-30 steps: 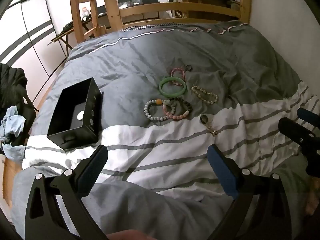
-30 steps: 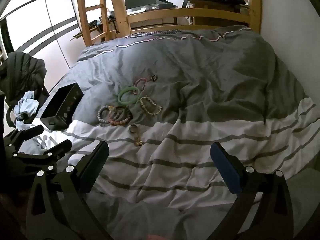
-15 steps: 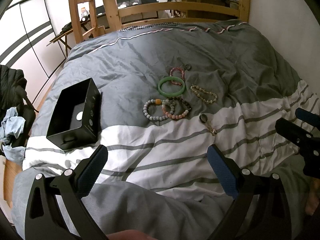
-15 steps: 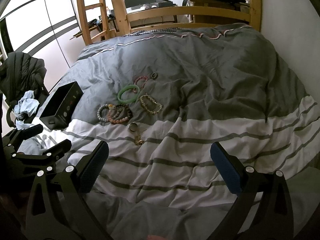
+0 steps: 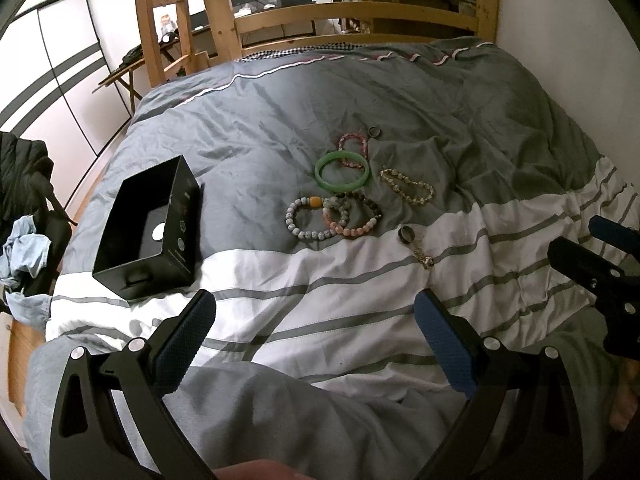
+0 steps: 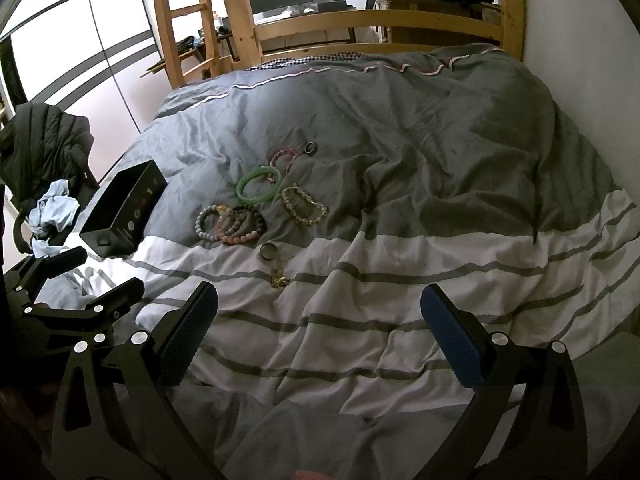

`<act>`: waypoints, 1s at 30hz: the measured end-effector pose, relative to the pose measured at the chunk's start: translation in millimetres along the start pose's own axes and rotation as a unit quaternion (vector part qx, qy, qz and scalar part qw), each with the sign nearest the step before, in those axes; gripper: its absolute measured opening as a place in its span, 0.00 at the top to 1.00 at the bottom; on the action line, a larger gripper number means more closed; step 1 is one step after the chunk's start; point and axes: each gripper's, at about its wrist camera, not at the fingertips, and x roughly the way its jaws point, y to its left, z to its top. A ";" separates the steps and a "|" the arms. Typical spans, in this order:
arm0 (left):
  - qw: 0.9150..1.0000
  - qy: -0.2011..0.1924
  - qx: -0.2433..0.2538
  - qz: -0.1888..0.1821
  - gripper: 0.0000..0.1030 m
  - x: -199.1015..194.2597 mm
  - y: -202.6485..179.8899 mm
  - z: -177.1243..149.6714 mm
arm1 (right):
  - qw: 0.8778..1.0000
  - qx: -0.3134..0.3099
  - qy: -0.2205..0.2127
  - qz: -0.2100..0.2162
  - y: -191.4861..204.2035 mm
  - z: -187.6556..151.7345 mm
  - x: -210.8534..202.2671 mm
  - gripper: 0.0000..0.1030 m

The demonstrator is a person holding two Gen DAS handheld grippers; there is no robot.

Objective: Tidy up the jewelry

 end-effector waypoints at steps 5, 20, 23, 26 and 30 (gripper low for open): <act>1.000 0.000 -0.001 -0.001 0.06 0.0 0.2 0.2 | 1.000 -0.001 0.000 -0.001 -0.9 0.6 -0.1 0.03; 1.000 0.000 0.000 -0.001 0.06 0.1 0.0 -0.5 | 1.000 0.000 0.001 0.000 -0.3 -0.8 1.0 0.03; 1.000 0.000 0.001 0.000 0.06 0.2 -0.5 -0.2 | 1.000 0.000 0.001 0.000 -0.3 -0.7 1.1 0.03; 1.000 0.000 0.001 0.000 0.06 0.1 -0.5 -0.2 | 1.000 0.000 0.002 0.001 -0.5 -0.6 1.2 0.03; 1.000 0.000 0.001 0.000 0.06 0.2 -0.7 -0.3 | 1.000 0.001 0.002 0.001 -0.5 -0.9 1.3 0.03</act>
